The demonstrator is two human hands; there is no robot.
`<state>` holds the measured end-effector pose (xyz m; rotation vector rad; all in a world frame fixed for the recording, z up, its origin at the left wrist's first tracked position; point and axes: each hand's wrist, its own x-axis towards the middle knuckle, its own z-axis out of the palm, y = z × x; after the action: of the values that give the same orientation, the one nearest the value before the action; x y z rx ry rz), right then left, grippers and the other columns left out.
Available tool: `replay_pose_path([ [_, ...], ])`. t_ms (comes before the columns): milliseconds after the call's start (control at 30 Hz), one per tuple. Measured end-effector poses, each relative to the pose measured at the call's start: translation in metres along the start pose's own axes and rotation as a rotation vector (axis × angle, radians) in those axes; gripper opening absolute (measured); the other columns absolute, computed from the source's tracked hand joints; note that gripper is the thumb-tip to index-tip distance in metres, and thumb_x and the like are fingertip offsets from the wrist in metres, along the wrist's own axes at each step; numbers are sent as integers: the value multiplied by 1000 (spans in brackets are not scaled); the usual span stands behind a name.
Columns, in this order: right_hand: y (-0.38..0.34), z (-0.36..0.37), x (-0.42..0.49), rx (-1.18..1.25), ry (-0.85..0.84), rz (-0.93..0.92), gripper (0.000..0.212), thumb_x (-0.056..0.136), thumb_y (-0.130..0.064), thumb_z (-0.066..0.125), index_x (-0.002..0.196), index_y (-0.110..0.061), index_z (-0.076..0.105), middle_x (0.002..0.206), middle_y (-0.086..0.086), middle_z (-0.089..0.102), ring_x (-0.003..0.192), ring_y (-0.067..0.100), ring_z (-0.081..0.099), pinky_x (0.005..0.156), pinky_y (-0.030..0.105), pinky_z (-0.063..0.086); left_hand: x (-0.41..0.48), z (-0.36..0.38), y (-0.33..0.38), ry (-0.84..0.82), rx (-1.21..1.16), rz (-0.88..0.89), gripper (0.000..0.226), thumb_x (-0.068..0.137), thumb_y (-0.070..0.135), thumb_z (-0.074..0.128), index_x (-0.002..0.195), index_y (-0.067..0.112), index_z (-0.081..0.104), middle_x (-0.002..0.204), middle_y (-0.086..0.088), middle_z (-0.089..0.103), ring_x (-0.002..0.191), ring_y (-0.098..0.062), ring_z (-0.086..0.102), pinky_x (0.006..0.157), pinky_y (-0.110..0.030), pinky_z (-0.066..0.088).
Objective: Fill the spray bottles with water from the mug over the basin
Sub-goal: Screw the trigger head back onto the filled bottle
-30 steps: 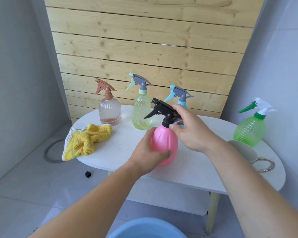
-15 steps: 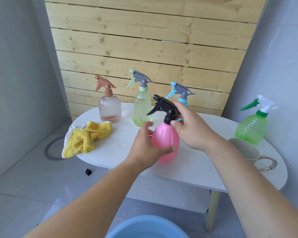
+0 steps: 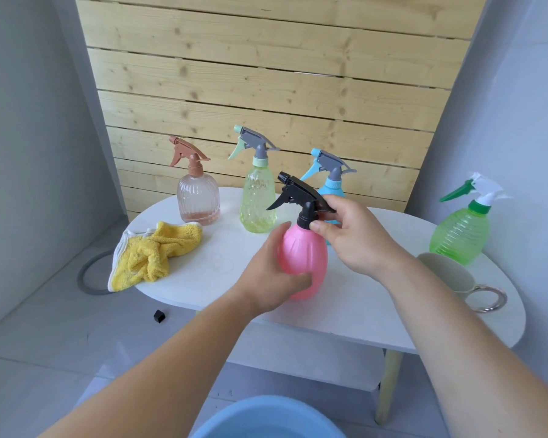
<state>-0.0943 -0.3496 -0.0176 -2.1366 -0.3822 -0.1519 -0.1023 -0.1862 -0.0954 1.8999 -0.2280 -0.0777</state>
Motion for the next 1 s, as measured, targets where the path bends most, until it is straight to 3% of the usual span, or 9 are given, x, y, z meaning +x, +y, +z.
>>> replay_pose_path([
  [67,3,0,0,39,6,12,28,92,-12,61,111,-32,66,109,-10,72,110,6,63,104,42,47,0,0,-1,84,60,3,100,55,48,91,140,33,41,121,7,57,117,-16,56,90,-28,55],
  [167,3,1,-2,116,15,28,29,92,-7,61,112,-28,68,108,-8,73,109,5,64,106,41,46,-1,5,3,95,89,-11,119,51,62,80,154,35,25,142,2,43,136,-21,42,109,-42,44],
  [300,3,1,-1,139,3,44,28,93,-5,59,110,-26,68,107,-6,74,109,7,65,106,41,45,0,2,2,-6,-20,3,102,66,33,75,154,34,24,142,9,48,130,-13,49,97,-23,46],
  [467,8,-1,-1,136,38,56,27,92,-9,60,109,-28,68,106,-5,73,108,9,65,105,45,46,0,5,-2,126,41,14,113,64,45,89,155,33,23,135,7,46,126,-15,49,96,-30,50],
  [567,8,0,-1,156,38,57,27,91,-10,60,109,-29,68,107,-4,73,109,10,65,106,46,45,-1,6,1,3,-58,3,108,67,28,74,159,32,18,136,13,46,123,-10,50,76,-4,46],
  [667,10,0,-1,181,43,58,27,89,-12,60,109,-28,68,107,-3,73,108,11,65,106,45,45,1,7,1,93,34,19,98,61,35,90,143,30,36,123,9,52,117,-17,54,84,-21,54],
  [800,10,1,-1,204,32,60,27,92,-7,59,108,-27,68,105,-3,73,107,11,66,106,43,45,0,13,2,86,76,1,122,55,54,78,158,35,14,148,3,35,139,-16,35,113,-41,39],
  [933,14,0,0,224,29,61,29,92,-6,58,112,-25,67,110,1,73,111,14,65,109,45,43,3,6,0,35,-7,11,95,60,38,80,144,31,37,131,5,56,120,-15,56,90,-25,53],
  [1000,15,-1,0,233,33,66,30,92,-6,58,113,-25,67,112,1,72,112,15,64,109,45,43,2,7,0,107,46,6,107,52,52,87,143,33,34,128,3,53,119,-18,54,91,-33,54],
])
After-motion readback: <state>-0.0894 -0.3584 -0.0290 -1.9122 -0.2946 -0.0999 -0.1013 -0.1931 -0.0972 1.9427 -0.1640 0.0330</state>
